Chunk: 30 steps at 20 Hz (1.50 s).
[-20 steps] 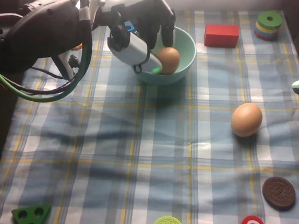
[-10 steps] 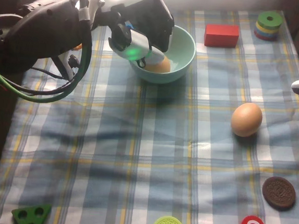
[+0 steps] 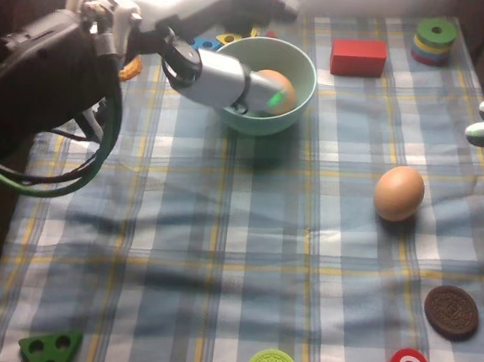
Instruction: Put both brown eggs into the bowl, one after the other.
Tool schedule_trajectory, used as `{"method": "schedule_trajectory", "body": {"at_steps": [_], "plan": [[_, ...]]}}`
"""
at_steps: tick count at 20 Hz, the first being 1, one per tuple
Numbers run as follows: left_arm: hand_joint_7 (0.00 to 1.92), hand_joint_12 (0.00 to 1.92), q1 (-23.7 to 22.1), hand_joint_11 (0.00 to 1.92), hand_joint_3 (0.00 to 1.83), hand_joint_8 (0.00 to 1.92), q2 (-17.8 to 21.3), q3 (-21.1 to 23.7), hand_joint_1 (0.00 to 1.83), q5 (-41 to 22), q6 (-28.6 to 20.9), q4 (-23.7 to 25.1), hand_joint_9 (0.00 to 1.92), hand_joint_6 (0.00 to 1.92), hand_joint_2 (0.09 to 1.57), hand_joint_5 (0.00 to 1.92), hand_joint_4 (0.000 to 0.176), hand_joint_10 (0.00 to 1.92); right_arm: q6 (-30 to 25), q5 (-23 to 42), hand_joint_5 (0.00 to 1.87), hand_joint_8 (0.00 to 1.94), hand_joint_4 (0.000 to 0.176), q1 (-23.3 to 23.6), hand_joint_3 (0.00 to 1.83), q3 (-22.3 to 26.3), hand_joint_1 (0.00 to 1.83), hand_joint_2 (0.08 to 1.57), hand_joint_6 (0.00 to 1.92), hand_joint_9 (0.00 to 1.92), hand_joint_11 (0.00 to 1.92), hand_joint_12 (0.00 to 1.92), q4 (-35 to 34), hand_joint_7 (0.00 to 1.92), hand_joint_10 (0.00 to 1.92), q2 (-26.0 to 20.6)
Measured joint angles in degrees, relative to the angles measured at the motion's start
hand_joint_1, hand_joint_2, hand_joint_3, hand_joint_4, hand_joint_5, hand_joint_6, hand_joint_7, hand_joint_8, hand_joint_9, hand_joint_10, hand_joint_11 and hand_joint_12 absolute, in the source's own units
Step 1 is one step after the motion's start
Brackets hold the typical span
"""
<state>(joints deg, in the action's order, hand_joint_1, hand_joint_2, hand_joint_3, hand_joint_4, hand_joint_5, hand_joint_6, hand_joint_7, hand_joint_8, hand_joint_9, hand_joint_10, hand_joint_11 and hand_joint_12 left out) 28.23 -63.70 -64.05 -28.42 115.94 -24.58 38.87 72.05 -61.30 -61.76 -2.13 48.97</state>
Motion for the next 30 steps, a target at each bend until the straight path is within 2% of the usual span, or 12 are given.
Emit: {"method": "schedule_trajectory", "body": {"at_steps": [1,2,5,6,12,14,15,17,18,21,28,30], "plan": [[0.28,0.71,0.76,0.0,0.0,0.0,1.64,2.16,0.6,-3.65,-2.45,1.95,0.32,0.0,0.94,0.23,0.175,0.0,-0.07,-0.46,0.62,0.0,0.0,1.31,0.0,-0.61,0.72,1.11,0.0,0.54,0.29,0.76,1.16,0.54,0.0,0.31],[0.24,0.61,1.57,0.0,0.0,0.0,2.89,3.67,0.54,-6.58,-3.96,3.17,0.24,0.0,0.93,0.22,0.154,0.0,-0.37,-1.09,0.6,0.01,0.05,2.56,0.0,-1.16,0.78,1.1,0.0,0.53,0.27,0.75,2.03,0.55,0.0,0.72],[0.19,0.71,6.36,0.0,0.0,0.0,9.42,10.1,0.81,-16.61,-6.88,4.55,0.25,0.0,0.88,0.15,0.176,0.01,-3.52,-5.05,0.58,0.0,0.063,7.04,0.0,-3.89,0.85,1.1,0.0,0.52,0.2,0.81,6.73,0.54,0.0,3.08],[0.16,0.52,8.28,0.0,0.0,0.0,11.47,12.09,0.88,-20.04,-6.95,4.48,0.23,0.0,0.87,0.16,0.176,0.0,-4.15,-7.04,0.49,0.0,0.127,8.33,0.0,-4.42,0.84,1.11,0.0,0.57,0.23,0.88,8.26,0.59,0.01,3.82],[0.15,0.2,15.37,0.0,0.0,0.0,15.52,17.29,0.69,-31.58,-9.01,3.93,0.12,0.0,0.95,0.16,0.176,0.0,-7.19,-14.73,0.6,0.01,0.062,14.19,0.0,-7.65,0.92,1.07,0.0,0.65,0.48,0.82,15.85,0.47,0.03,6.97],[0.22,0.52,16.24,0.0,0.0,0.0,15.74,17.44,0.72,-33.62,-10.32,2.21,0.21,0.0,0.94,0.18,0.176,0.0,-7.39,-17.53,0.57,0.0,0.05,16.24,0.0,-8.37,0.87,1.14,0.0,0.9,0.87,1.29,18.49,0.57,0.71,7.93],[0.22,0.58,16.28,0.0,0.0,0.0,16.02,17.44,0.74,-34.14,-10.71,2.21,0.22,0.0,0.94,0.17,0.176,0.0,-7.43,-18.62,0.58,0.0,0.048,17.16,0.0,-8.48,0.87,1.14,0.0,0.81,0.76,1.38,19.91,0.57,0.73,8.28],[0.23,0.63,16.31,0.0,0.0,0.0,16.06,17.46,0.71,-34.75,-10.75,1.88,0.23,0.0,0.94,0.18,0.176,0.0,-7.5,-20.57,0.62,0.0,0.005,18.43,0.0,-8.79,0.98,1.1,0.0,0.66,0.39,1.28,22.6,0.58,0.32,9.01],[0.24,0.52,16.37,0.0,0.0,0.0,16.06,17.55,0.76,-34.82,-10.78,1.88,0.22,0.0,0.94,0.2,0.176,0.01,-7.58,-21.79,0.62,0.0,0.018,19.08,0.0,-9.07,1.1,1.07,0.0,0.67,0.36,1.16,24.02,0.56,0.08,9.42],[0.25,0.79,16.59,0.0,0.0,0.0,16.06,17.64,0.78,-35.26,-11.06,1.88,0.27,0.0,0.94,0.22,0.176,0.0,-7.58,-23.8,0.59,0.0,0.025,19.65,0.0,-9.73,1.12,1.09,0.0,0.6,0.26,1.02,25.11,0.54,0.01,9.88],[0.26,0.7,16.7,0.0,0.0,0.0,15.93,17.64,0.81,-35.32,-11.1,1.79,0.26,0.0,0.94,0.23,0.176,0.0,-7.63,-27.96,0.6,0.01,0.015,20.44,0.0,-10.62,1.08,1.08,0.0,0.63,0.3,0.82,27.28,0.63,0.01,10.86],[0.27,0.67,16.7,0.0,0.0,0.01,15.93,17.64,0.8,-35.32,-11.1,1.86,0.26,0.0,0.93,0.23,0.176,0.01,-7.61,-28.17,0.69,0.01,0.0,20.44,0.0,-10.99,0.99,1.14,0.0,0.89,0.53,0.87,27.12,0.86,0.04,11.19]]}}
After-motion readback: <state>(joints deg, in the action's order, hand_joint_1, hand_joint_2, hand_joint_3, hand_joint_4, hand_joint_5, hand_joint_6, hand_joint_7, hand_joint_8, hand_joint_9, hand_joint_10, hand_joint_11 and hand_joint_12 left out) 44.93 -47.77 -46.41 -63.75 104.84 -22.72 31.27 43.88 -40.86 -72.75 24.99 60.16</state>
